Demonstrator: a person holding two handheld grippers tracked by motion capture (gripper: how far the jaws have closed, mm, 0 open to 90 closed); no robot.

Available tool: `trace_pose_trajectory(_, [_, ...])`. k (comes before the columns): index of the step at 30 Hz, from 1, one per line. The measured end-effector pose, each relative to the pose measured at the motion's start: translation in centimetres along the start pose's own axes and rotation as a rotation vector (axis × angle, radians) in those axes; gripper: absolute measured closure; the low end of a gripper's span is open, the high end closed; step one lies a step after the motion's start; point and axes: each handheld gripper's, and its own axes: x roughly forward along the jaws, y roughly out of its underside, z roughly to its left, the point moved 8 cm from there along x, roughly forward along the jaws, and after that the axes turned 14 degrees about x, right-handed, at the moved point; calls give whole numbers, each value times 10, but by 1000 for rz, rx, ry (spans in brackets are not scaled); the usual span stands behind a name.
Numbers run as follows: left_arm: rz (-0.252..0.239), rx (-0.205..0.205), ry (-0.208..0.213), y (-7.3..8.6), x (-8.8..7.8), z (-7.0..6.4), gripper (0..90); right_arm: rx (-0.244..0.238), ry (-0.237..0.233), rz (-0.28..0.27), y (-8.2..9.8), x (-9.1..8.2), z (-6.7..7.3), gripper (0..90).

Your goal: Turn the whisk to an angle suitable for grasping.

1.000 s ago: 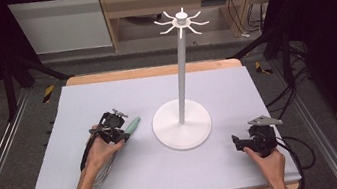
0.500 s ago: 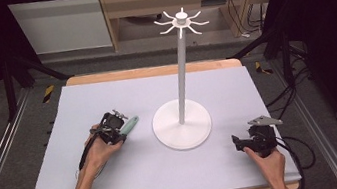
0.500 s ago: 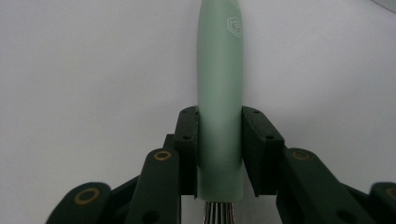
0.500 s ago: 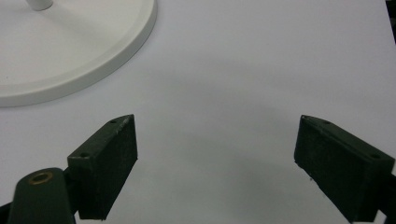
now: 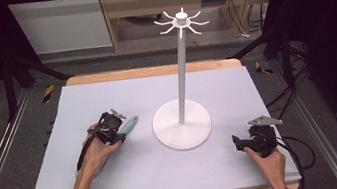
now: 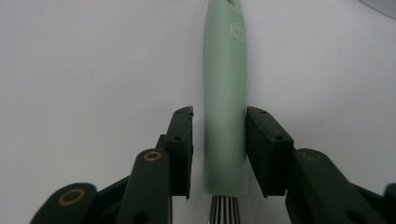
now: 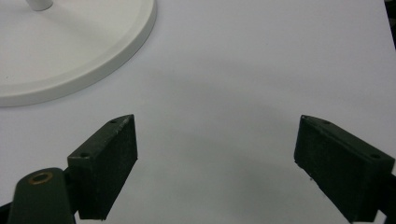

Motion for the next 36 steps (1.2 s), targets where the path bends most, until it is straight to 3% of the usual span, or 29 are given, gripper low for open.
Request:
trace_pose_trajectory(7, [56,11,-4,4,8,0,681,0,-1,1,0,0,0,138])
trace_pose_trajectory(17, [43,3,10,4,5,1,688,-1,1,-2,0,0,0,138])
trace_pose_trajectory(26, [-83,-41,32,-1,-20,4,689,-1,1,-2,0,0,0,138])
trace_pose_trajectory(33, [-220,-77,28,-8,-47,4,689,-1,-1,-4,0,0,0,138])
trace_pose_trajectory(36, [-300,-95,12,-12,-59,4,689,-1,-5,-9,-1,-1,0,138])
